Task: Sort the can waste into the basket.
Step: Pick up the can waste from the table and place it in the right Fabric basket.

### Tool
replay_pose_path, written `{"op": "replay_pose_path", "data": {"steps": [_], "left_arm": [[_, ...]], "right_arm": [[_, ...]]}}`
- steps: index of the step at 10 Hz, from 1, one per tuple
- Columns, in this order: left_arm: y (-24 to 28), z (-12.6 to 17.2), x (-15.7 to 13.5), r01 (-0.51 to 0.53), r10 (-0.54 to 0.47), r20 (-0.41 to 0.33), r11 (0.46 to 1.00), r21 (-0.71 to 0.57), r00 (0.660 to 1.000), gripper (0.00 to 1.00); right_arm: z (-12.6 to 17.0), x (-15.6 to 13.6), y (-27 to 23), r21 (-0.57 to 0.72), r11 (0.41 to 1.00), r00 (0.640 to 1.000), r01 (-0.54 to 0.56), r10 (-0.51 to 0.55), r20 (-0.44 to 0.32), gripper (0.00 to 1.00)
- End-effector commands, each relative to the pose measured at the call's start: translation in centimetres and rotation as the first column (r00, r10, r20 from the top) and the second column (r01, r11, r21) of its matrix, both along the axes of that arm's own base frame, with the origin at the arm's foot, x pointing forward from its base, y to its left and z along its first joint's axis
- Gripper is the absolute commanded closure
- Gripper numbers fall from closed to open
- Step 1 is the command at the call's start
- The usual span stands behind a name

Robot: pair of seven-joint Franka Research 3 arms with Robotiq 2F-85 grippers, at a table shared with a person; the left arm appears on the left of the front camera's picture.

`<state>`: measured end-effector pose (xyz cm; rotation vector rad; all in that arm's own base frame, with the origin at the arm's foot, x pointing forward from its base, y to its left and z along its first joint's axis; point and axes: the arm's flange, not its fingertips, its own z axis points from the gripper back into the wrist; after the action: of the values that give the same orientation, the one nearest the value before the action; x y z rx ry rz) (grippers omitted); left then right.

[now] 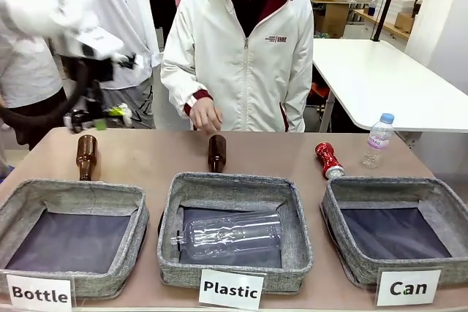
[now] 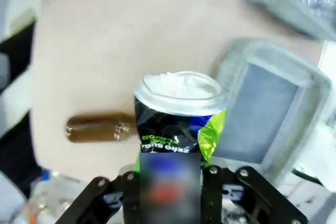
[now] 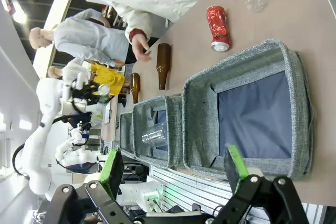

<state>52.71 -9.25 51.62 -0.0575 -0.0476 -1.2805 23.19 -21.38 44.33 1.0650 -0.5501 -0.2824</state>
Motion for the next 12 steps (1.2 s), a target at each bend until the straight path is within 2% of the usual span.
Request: {"op": "replay_pose_path", "data": {"steps": [1, 2, 4, 6, 7, 10, 11, 12], "left_arm": [[5.6, 2.6, -3.8, -0.001, -0.013, -0.089, 0.988, -0.155, 0.996, 1.00], [7.5, 3.2, -6.1, -0.026, 0.014, -0.054, 0.976, -0.216, 0.998, 1.00], [9.8, 2.7, -12.2, 0.113, -0.116, 0.008, 0.948, -0.298, 0.993, 1.00], [12.2, 1.7, -15.4, 0.102, -0.085, 0.066, 0.940, -0.327, 0.994, 1.00], [11.0, 3.5, -11.8, 0.072, -0.079, -0.015, 0.958, -0.278, 0.997, 1.00], [11.0, 3.5, -11.8, 0.072, -0.079, -0.015, 0.958, -0.278, 0.997, 1.00], [11.1, 2.8, -13.0, 0.085, -0.088, 0.005, 0.953, -0.290, 0.996, 0.61], [6.6, 2.6, -12.8, 0.196, -0.199, 0.022, 0.928, -0.317, 0.980, 0.61]], "right_arm": [[0.2, 0.2, -0.2, 0.003, 1.000, 0.999, -0.004, 0.004, 0.036, 0.00], [0.2, 0.2, -0.2, 0.003, 1.000, 0.999, -0.004, 0.004, 0.036, 0.00], [0.2, 0.2, -0.2, 0.003, 1.000, 0.999, -0.004, 0.004, 0.036, 0.00], [0.2, 0.2, -0.2, 0.003, 1.000, 0.999, -0.004, 0.004, 0.036, 0.00], [0.2, 0.2, -0.2, 0.003, 1.000, 0.999, -0.004, 0.004, 0.036, 0.00], [0.2, 0.2, -0.2, 0.003, 1.000, 0.999, -0.004, 0.004, 0.036, 0.00], [0.2, 0.2, -0.2, 0.003, 1.000, 0.999, -0.004, 0.004, 0.036, 0.00], [0.2, 0.2, -0.2, 0.003, 1.000, 0.999, -0.004, 0.004, 0.036, 0.00]]}}
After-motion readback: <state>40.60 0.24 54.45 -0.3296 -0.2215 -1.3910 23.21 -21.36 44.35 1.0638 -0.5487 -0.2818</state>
